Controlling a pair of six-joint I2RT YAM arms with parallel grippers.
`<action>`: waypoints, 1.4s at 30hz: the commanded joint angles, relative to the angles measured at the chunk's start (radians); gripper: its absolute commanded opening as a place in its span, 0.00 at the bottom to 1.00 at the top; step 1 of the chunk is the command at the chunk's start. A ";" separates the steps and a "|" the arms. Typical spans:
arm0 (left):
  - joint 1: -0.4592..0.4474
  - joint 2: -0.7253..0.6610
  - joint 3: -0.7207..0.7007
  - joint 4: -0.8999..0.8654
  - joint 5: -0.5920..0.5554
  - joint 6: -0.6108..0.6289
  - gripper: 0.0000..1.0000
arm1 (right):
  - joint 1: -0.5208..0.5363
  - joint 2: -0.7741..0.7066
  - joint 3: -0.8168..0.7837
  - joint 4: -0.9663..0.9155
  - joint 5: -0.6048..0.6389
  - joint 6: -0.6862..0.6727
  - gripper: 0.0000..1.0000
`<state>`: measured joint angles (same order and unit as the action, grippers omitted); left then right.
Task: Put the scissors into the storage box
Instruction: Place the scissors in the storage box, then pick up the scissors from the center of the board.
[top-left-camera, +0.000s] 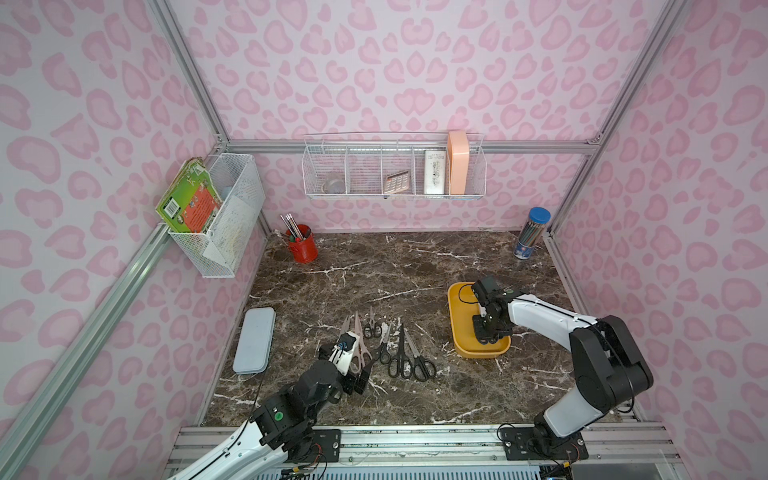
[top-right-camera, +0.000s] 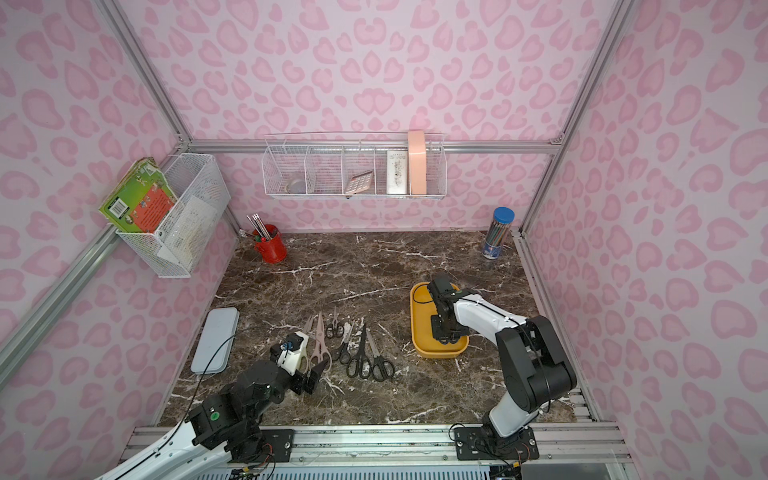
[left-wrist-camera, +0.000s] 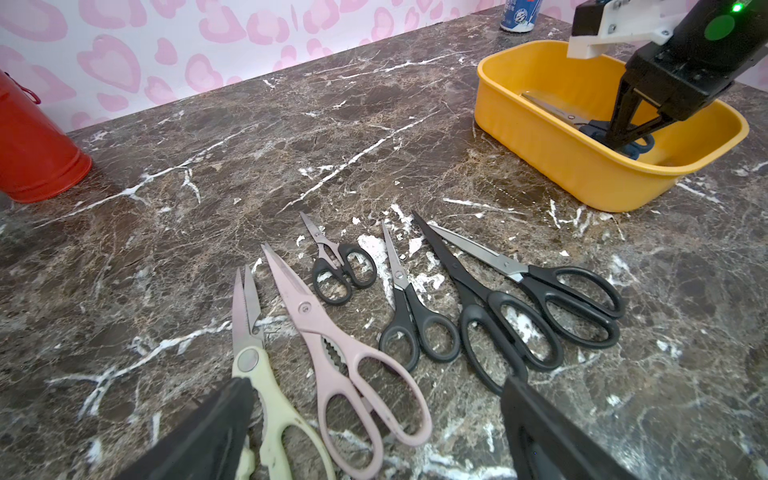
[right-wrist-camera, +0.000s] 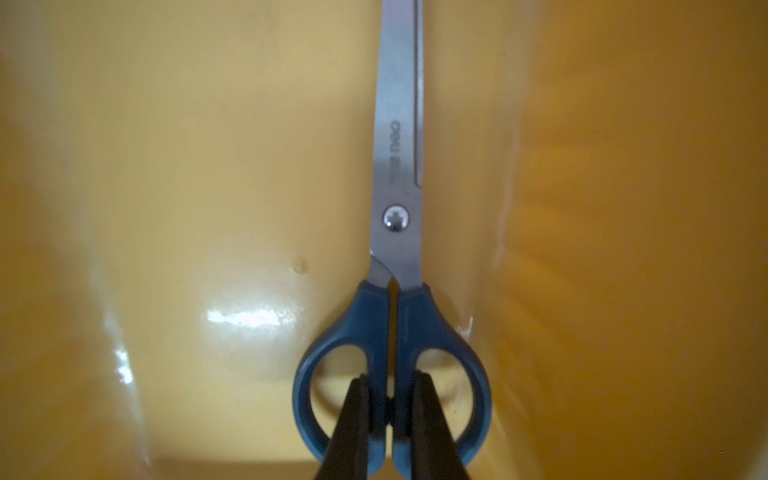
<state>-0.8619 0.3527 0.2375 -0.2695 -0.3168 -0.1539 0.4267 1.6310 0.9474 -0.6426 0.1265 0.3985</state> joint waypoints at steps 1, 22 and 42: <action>0.000 -0.004 0.008 0.010 -0.009 -0.004 0.98 | -0.003 -0.003 0.000 0.014 0.032 0.007 0.19; 0.000 -0.034 0.005 -0.005 -0.026 -0.012 0.97 | 0.465 -0.089 0.092 0.161 -0.244 0.105 0.39; 0.001 -0.021 0.001 0.018 0.076 0.025 0.99 | 0.607 0.048 0.069 0.084 -0.174 0.115 0.37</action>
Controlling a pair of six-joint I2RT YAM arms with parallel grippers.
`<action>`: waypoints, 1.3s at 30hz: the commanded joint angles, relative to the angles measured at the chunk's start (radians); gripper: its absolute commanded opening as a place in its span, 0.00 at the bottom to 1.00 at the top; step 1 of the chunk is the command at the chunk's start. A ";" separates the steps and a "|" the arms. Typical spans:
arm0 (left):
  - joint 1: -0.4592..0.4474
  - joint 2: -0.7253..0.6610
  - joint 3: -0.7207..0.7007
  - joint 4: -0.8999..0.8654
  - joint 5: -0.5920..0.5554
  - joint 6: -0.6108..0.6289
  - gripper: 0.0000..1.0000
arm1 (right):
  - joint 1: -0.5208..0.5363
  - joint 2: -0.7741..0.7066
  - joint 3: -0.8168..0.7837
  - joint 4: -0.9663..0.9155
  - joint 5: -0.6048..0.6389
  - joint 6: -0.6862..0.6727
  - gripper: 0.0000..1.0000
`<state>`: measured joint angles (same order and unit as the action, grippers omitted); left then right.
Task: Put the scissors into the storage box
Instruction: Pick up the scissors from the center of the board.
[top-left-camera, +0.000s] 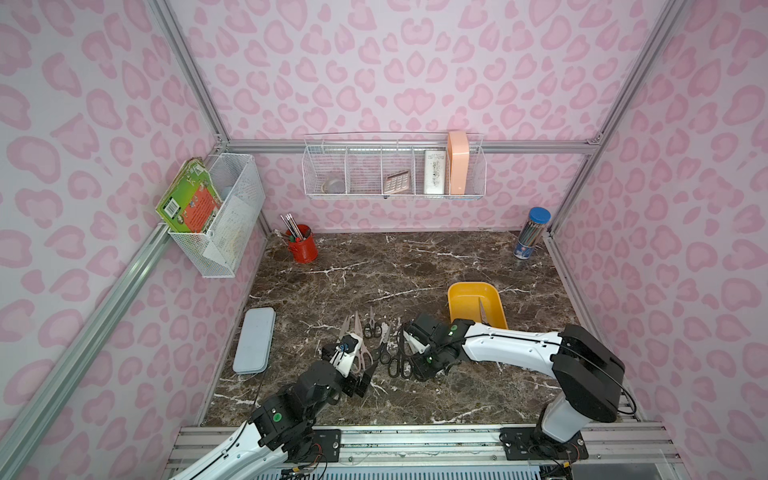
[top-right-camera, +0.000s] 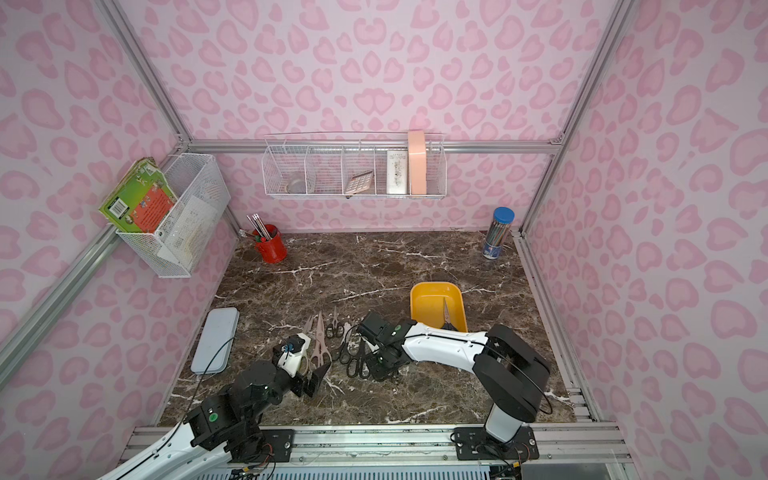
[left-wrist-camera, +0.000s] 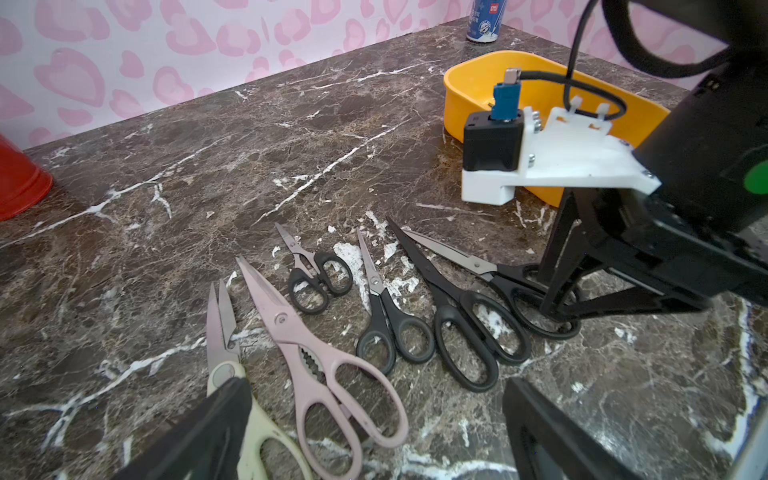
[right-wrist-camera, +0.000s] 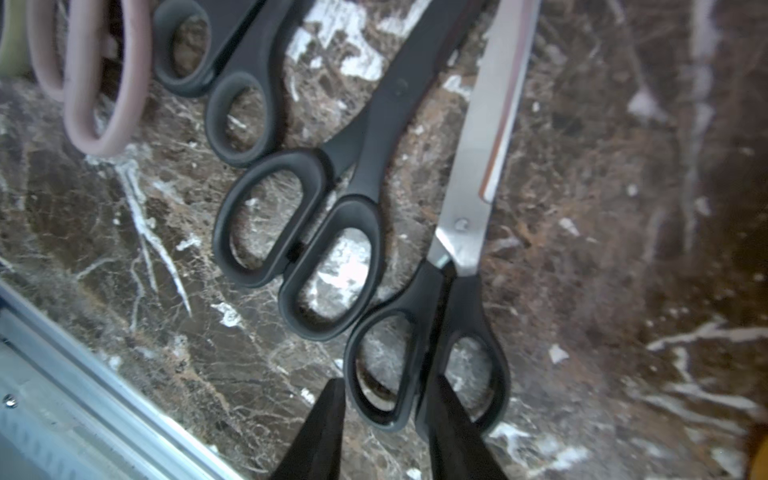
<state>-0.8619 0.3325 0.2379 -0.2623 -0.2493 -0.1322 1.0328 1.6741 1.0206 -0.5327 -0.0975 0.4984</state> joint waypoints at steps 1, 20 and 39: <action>0.001 0.000 0.003 0.011 0.011 0.004 0.99 | 0.001 0.011 -0.004 -0.026 0.053 0.015 0.37; 0.001 -0.002 0.001 0.009 -0.009 -0.003 0.99 | 0.006 0.150 0.037 -0.098 0.148 0.011 0.11; 0.000 -0.038 -0.001 -0.010 -0.024 -0.009 0.99 | -0.123 -0.008 0.166 -0.094 0.064 -0.117 0.00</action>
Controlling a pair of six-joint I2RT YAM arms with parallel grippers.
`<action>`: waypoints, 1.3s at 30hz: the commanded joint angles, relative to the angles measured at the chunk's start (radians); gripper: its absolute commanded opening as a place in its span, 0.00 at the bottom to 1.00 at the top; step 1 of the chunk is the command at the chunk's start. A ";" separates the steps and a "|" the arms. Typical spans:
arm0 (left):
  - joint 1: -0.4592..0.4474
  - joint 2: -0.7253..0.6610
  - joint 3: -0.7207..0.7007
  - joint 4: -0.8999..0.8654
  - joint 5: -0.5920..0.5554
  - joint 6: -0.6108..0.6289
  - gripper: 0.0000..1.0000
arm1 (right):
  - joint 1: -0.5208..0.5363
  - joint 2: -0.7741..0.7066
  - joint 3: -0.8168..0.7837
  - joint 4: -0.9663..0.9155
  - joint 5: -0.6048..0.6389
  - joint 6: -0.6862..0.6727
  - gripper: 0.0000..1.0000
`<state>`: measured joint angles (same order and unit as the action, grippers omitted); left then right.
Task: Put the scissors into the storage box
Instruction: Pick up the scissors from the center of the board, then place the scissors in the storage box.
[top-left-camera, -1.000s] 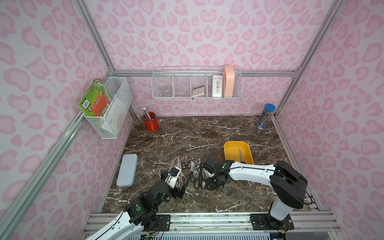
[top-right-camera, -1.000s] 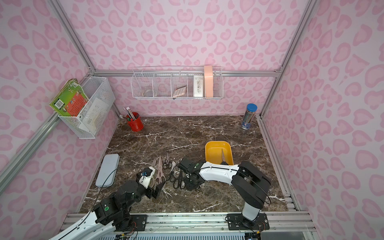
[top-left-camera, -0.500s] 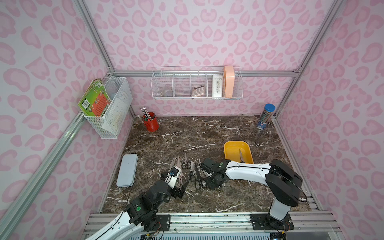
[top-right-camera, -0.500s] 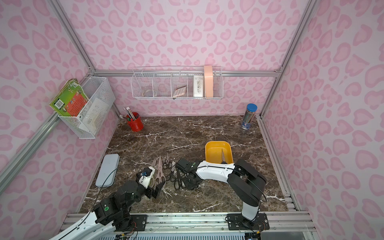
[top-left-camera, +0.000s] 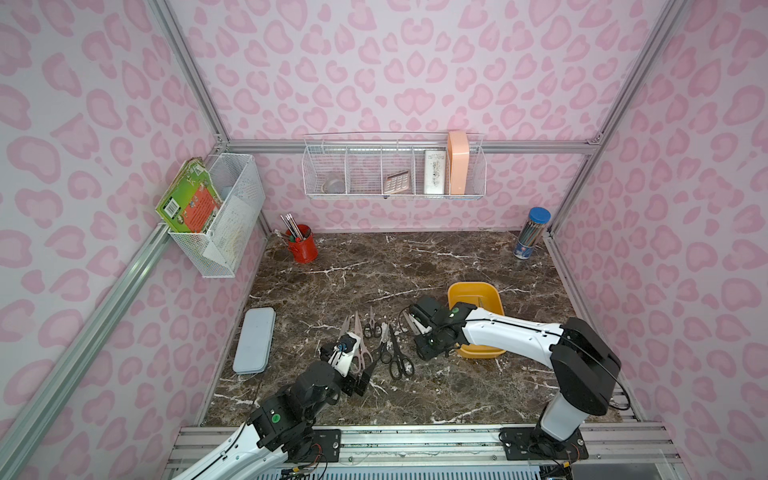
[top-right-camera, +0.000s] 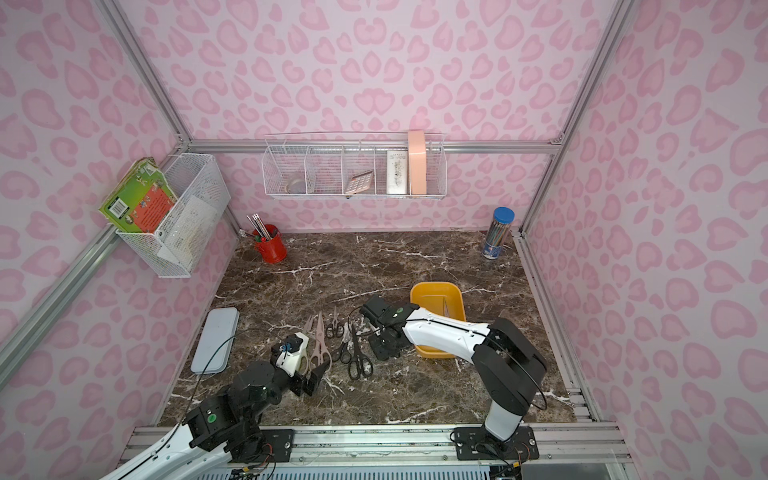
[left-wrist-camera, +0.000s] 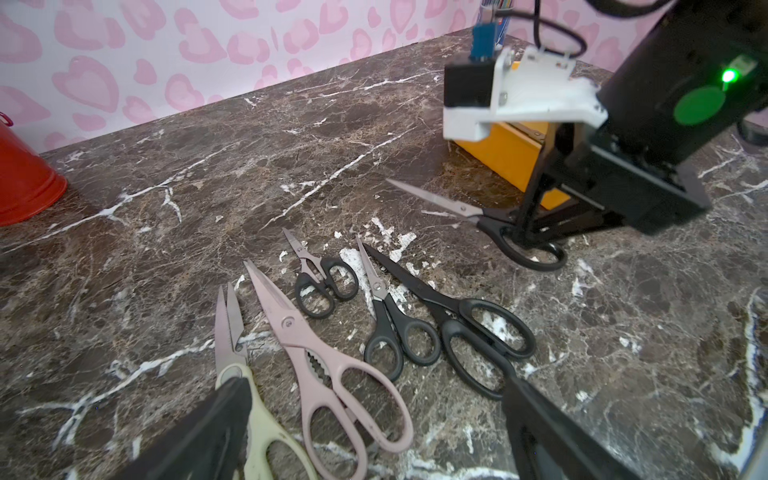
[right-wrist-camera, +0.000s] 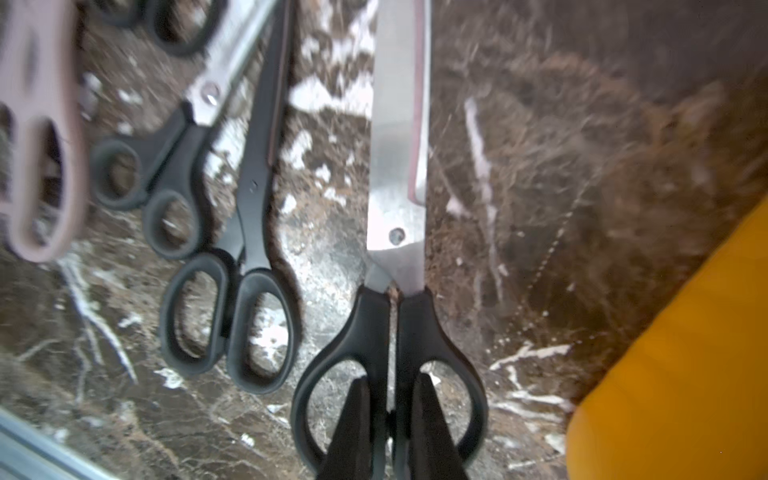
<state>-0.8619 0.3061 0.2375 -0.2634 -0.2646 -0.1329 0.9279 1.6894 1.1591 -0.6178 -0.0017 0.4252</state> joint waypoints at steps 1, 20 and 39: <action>0.001 -0.019 -0.002 -0.011 -0.014 -0.010 0.99 | -0.028 -0.031 0.038 -0.014 -0.043 -0.049 0.00; 0.001 -0.028 -0.006 -0.016 -0.030 -0.016 0.99 | -0.484 -0.236 -0.082 -0.067 0.041 -0.014 0.00; 0.002 -0.015 -0.001 -0.014 -0.032 -0.019 0.99 | -0.387 -0.056 -0.172 0.045 0.103 -0.048 0.00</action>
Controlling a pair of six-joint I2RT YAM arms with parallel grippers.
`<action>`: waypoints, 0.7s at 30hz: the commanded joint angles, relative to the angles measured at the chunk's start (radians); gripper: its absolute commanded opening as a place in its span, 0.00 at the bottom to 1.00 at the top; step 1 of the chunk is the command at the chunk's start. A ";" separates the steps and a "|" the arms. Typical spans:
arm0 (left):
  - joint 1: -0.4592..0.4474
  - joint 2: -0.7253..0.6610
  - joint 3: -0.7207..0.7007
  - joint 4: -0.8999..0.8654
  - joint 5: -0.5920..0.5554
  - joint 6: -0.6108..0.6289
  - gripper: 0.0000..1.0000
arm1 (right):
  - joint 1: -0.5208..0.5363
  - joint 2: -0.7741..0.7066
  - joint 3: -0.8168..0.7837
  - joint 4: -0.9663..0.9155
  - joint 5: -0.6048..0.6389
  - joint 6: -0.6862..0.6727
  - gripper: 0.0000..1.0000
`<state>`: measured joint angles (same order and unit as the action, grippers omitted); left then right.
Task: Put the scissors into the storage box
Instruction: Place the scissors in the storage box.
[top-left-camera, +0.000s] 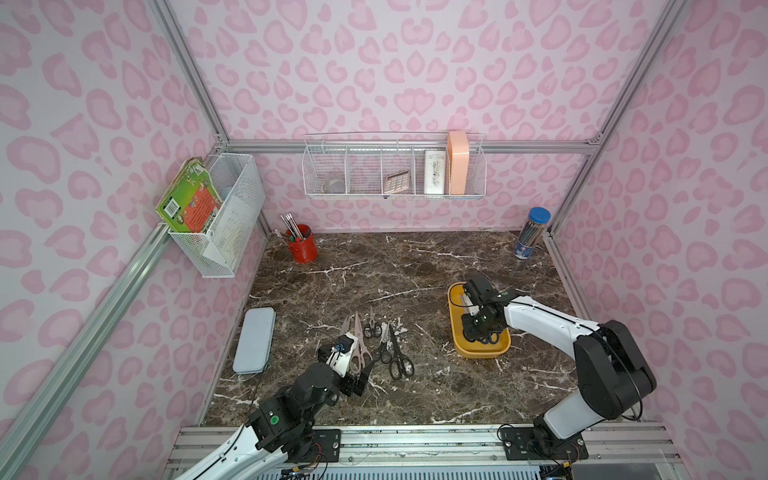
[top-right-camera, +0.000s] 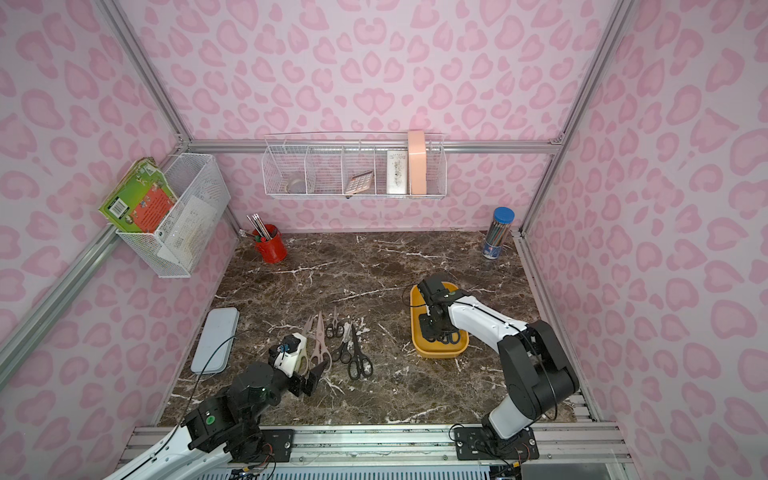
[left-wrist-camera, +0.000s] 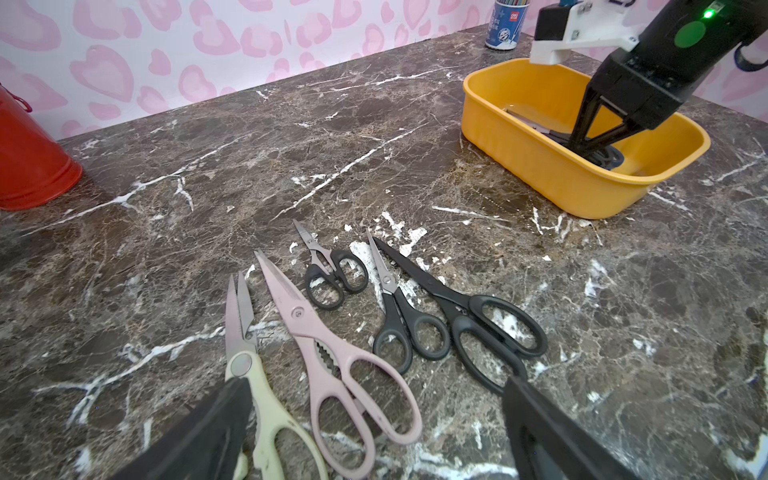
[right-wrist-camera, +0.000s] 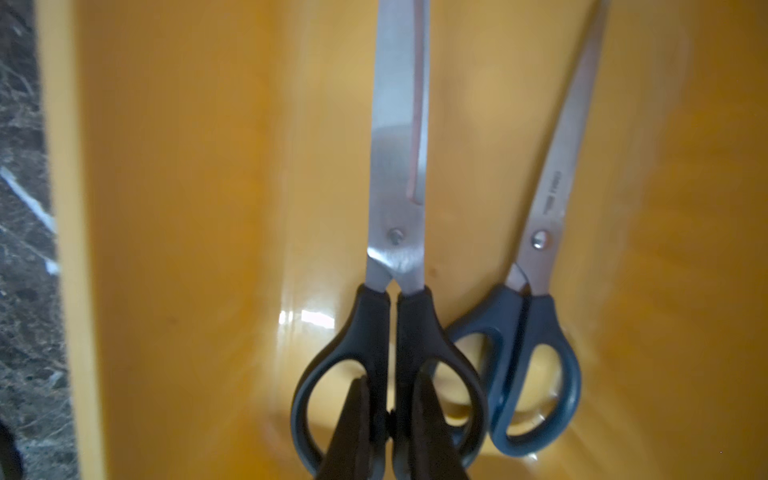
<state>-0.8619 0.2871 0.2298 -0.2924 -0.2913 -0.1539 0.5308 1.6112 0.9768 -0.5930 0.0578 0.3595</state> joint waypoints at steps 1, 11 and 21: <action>0.001 0.007 0.007 0.016 -0.006 0.001 0.99 | 0.011 0.035 0.011 0.025 0.045 0.032 0.00; 0.001 0.010 0.010 0.010 -0.019 -0.006 0.99 | 0.024 0.044 0.021 0.019 0.100 0.070 0.40; 0.000 -0.089 -0.001 -0.041 -0.091 -0.033 0.99 | 0.284 -0.018 0.191 -0.045 0.120 0.107 0.40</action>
<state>-0.8619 0.2192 0.2321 -0.3077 -0.3420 -0.1696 0.7475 1.5867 1.1427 -0.6235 0.2153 0.4465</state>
